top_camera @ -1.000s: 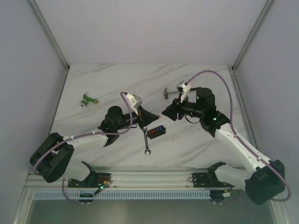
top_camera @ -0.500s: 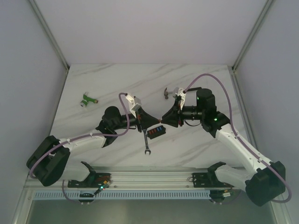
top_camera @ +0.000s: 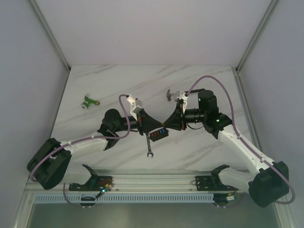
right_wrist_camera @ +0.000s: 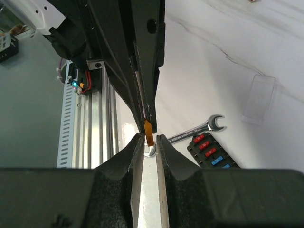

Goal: Snap on the fuse box
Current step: Pick up the fuse from the center of the board, then install the fuse at the fuse box base.

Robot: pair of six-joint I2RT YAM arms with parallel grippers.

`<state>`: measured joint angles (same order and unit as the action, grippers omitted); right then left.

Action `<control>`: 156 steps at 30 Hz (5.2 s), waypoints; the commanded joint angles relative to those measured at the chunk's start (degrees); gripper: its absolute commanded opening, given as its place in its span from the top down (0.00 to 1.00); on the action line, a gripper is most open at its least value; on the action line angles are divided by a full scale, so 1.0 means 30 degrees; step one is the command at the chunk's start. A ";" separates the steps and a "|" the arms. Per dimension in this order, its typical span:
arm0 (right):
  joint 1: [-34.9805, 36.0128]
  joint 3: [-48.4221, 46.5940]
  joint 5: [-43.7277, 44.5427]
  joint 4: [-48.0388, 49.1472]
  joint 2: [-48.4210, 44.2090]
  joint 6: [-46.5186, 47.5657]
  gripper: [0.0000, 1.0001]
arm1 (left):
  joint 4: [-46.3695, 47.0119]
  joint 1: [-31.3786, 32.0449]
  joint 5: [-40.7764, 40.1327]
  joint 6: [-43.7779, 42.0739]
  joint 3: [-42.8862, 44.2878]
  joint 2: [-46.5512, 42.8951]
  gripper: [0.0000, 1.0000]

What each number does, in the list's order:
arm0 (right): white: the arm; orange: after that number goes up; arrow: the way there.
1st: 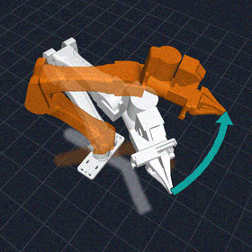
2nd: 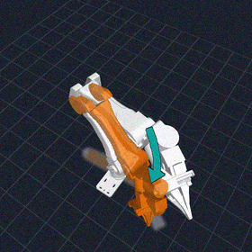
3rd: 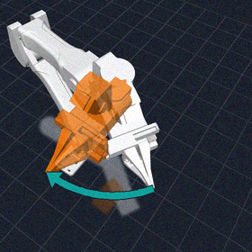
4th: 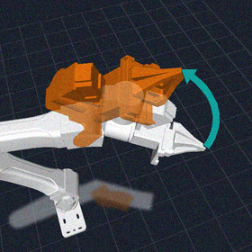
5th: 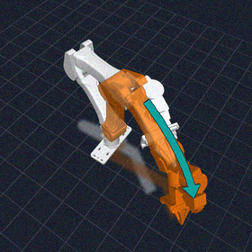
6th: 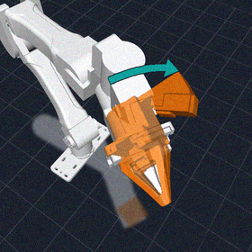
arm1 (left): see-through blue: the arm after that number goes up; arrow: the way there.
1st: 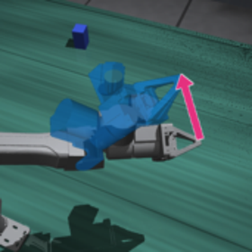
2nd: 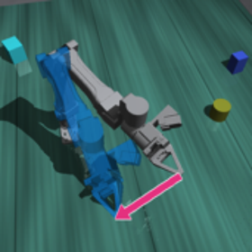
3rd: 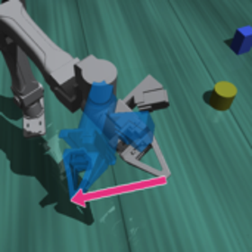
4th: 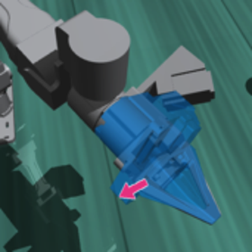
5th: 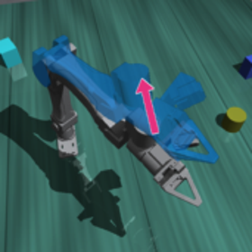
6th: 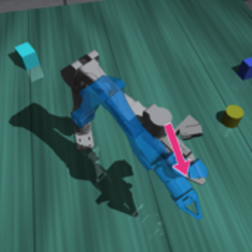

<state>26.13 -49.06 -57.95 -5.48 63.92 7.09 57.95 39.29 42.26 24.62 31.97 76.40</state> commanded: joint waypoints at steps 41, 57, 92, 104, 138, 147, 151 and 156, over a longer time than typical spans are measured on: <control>-0.0240 -0.0669 -0.1640 -0.0253 0.0348 0.0712 1.00 | 0.0977 0.0449 0.1088 -0.0299 -0.0146 0.0521 0.83; 0.0293 -0.2276 1.0206 -0.4200 0.1291 -0.3173 1.00 | -0.6697 0.0226 -0.8046 -0.5548 -0.2191 -0.1484 0.22; 0.4385 -0.5674 1.8853 -0.7442 0.9665 -0.7008 1.00 | -0.8393 0.1977 -0.9500 -0.8900 0.0665 0.5918 0.28; 0.4876 -0.5905 1.9932 -0.7649 1.0552 -0.6744 1.00 | -0.8899 0.1990 -0.8590 -0.9239 0.1028 0.6372 0.38; 0.5119 -0.5604 2.0419 -0.7758 1.1044 -0.6085 1.00 | -0.9826 0.2024 -0.7700 -0.9744 0.1579 0.6857 0.47; 0.5122 -0.5622 2.0795 -0.8290 1.1063 -0.5753 1.00 | -1.0422 0.2105 -0.8064 -1.0048 0.1904 0.7329 0.48; 0.5133 -0.5633 2.0814 -0.8393 1.1178 -0.5700 1.00 | -1.0653 0.2193 -0.8214 -1.0232 0.2015 0.7413 0.49; 0.5133 -0.5902 2.0474 -0.8458 1.0861 -0.5675 1.00 | -1.0964 0.2274 -0.8635 -1.0387 0.2144 0.7527 0.49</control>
<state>41.25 -65.69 3.29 -29.30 96.77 -10.63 29.41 45.67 17.15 -5.28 38.00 96.92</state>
